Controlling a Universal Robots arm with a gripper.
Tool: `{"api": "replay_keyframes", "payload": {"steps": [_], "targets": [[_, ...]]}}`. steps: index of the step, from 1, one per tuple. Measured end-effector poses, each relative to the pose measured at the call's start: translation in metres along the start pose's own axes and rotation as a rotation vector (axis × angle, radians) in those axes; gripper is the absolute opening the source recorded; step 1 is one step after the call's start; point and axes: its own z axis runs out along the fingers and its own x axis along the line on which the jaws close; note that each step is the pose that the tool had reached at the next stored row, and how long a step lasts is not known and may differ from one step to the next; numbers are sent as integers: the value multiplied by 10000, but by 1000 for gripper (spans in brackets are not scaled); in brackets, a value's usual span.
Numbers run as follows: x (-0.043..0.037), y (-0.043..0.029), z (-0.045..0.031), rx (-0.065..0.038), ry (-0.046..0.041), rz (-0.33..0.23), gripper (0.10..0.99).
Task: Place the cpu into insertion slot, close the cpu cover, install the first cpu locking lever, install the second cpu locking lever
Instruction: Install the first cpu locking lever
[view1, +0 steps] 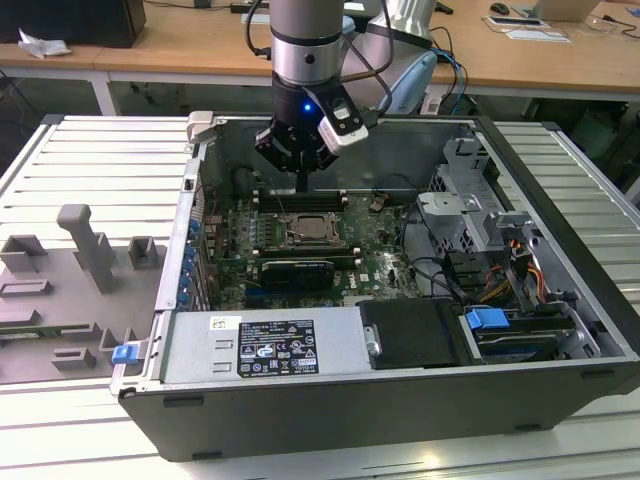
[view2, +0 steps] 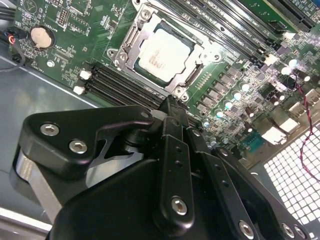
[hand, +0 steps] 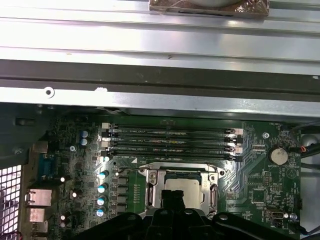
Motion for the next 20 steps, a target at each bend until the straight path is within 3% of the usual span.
{"api": "replay_keyframes", "payload": {"steps": [20], "targets": [[113, 3, -1, 2, 5, -1, 106]]}}
